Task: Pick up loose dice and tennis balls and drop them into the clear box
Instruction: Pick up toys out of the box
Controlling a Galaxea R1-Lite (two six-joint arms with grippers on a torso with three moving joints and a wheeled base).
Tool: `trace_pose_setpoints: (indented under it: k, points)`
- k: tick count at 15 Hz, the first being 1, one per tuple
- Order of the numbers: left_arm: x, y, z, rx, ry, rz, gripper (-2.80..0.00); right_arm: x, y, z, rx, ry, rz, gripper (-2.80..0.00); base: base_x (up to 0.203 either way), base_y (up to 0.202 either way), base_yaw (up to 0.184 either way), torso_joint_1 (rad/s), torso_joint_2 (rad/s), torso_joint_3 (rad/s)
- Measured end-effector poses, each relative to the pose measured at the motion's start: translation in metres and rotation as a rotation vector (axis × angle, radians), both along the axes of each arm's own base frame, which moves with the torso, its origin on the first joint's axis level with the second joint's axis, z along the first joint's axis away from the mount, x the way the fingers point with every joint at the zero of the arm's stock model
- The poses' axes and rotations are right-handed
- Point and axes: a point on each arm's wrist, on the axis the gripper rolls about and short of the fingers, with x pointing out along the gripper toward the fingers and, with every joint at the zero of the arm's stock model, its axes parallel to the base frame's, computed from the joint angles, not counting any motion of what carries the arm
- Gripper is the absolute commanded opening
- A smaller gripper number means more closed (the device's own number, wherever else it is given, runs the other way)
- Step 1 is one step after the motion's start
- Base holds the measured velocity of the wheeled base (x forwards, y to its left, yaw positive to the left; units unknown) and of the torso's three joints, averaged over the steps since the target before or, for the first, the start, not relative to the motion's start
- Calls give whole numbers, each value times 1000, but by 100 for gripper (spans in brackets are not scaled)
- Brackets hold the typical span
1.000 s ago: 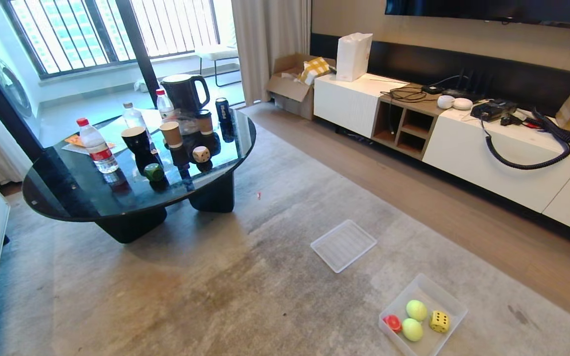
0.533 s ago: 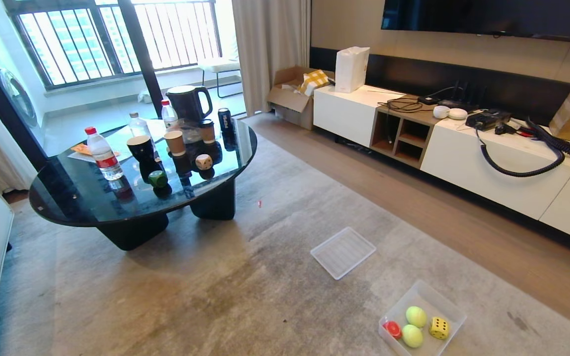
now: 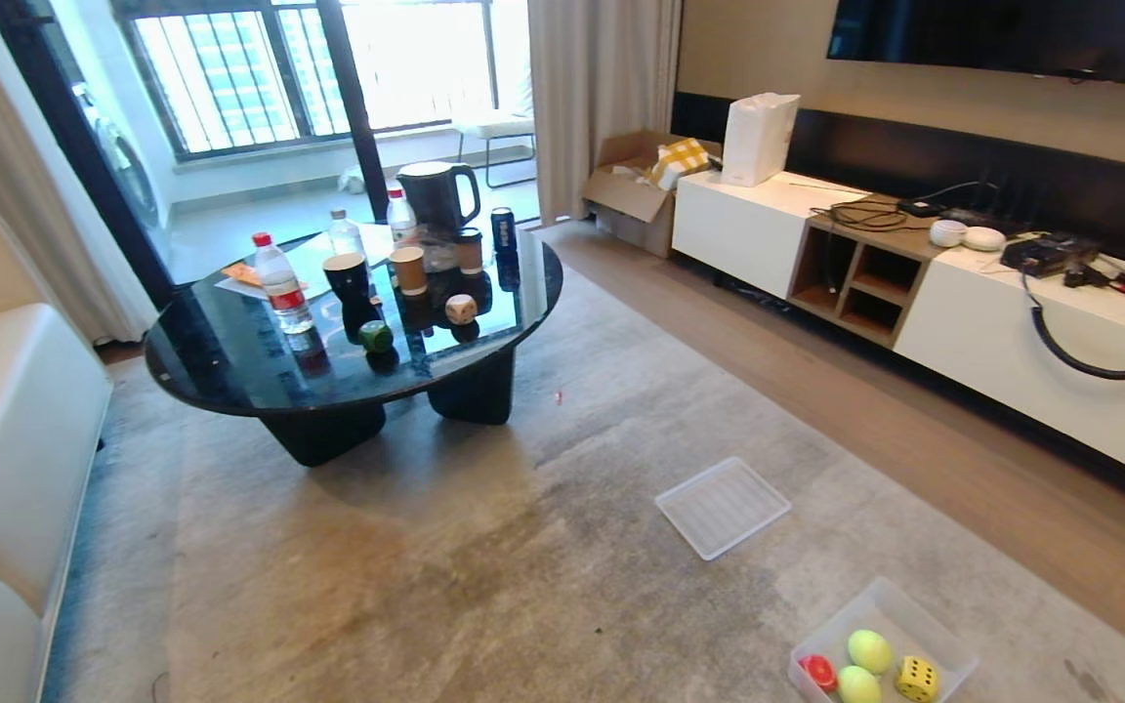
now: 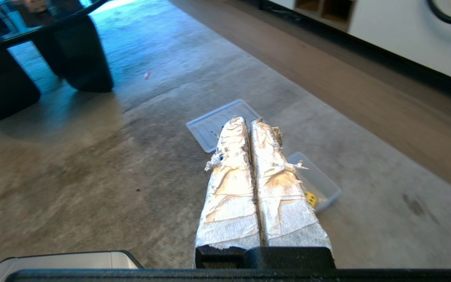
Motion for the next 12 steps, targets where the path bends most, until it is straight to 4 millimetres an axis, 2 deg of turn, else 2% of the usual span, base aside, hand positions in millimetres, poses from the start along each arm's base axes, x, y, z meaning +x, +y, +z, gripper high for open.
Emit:
trace_pose_setpoints:
  k: [12]
  points:
    - [0,0,0,3,-1,0,-280,0,0,0,-1,-3,8,-280,0,-9,158,2,2,2]
